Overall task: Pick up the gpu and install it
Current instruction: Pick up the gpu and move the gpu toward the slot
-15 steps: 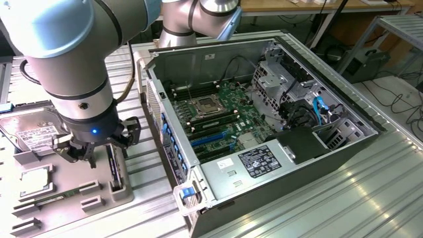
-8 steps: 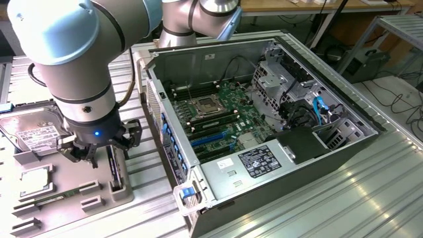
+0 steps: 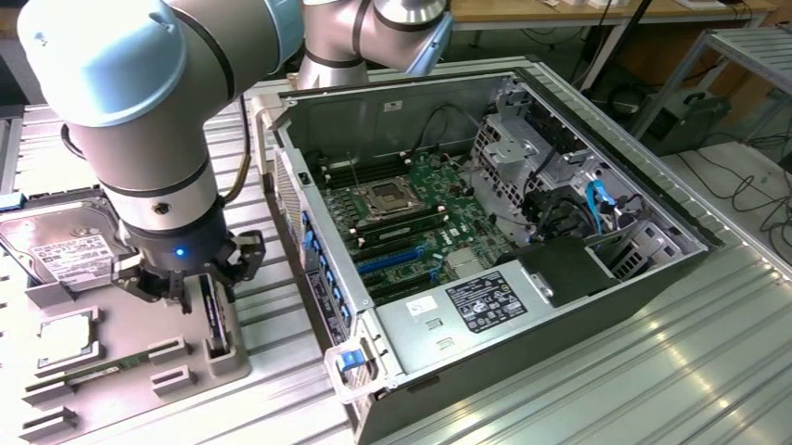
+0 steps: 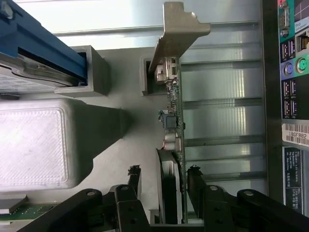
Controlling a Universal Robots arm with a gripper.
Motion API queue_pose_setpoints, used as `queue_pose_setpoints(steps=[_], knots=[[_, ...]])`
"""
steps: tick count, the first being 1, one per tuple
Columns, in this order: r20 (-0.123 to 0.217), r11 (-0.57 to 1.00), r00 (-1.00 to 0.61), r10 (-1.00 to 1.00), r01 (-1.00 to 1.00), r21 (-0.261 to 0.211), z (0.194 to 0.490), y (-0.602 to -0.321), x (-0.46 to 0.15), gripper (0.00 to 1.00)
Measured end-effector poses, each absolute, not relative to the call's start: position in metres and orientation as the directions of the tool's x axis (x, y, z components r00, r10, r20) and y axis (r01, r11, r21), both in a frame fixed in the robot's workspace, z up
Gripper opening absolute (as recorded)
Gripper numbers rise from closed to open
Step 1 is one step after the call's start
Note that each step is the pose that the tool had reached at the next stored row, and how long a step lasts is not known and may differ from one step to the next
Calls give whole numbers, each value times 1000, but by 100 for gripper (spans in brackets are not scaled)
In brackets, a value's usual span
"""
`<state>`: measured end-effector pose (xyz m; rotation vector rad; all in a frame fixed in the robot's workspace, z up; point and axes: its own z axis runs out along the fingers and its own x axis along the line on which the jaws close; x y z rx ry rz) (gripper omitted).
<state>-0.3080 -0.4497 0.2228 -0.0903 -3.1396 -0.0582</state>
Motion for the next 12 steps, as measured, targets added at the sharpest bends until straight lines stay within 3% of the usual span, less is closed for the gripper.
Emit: queue_pose_setpoints(steps=[8,10,11,12], knots=[[1,998,-998,57,57,37,220,-450,-308,50],[1,998,-998,57,58,37,220,-450,-308,37],[1,998,-998,57,57,37,220,-450,-308,37],[1,998,-998,57,57,37,220,-450,-308,31]])
